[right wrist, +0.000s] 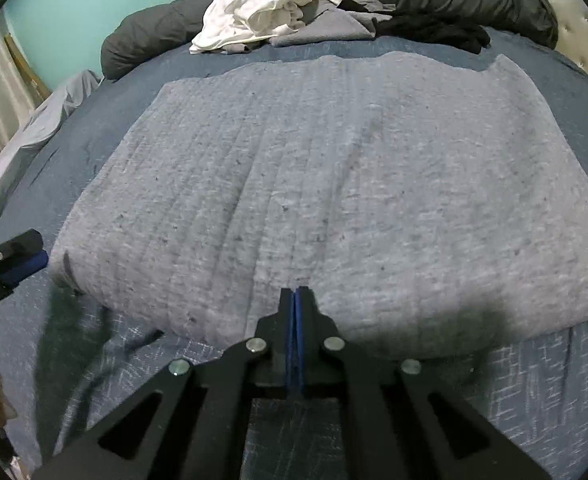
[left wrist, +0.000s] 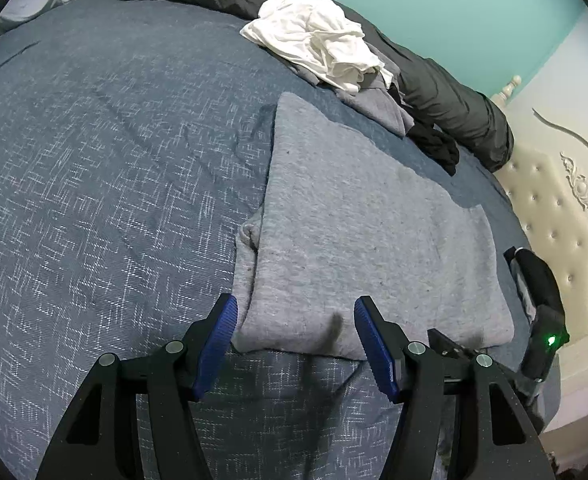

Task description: Fold clothes

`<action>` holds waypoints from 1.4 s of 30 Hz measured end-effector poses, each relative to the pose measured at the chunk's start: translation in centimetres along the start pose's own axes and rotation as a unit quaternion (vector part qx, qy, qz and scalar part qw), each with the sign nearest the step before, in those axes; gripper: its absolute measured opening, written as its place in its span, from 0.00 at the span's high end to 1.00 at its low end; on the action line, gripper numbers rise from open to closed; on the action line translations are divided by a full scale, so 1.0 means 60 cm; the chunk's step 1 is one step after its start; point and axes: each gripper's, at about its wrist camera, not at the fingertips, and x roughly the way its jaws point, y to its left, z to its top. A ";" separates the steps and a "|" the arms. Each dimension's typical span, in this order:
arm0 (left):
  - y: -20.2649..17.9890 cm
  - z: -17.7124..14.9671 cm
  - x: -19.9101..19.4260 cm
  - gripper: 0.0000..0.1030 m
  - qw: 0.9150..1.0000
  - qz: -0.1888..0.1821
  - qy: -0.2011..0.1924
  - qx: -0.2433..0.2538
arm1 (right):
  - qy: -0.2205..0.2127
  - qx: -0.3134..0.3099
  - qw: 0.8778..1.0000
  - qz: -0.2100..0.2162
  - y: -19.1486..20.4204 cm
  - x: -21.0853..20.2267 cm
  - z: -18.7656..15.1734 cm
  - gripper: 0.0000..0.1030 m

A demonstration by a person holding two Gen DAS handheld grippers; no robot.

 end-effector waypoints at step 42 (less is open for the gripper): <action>0.045 -0.018 0.016 0.26 0.999 -0.001 0.023 -0.042 | 0.045 0.019 0.999 0.007 -0.042 0.022 0.130 0.99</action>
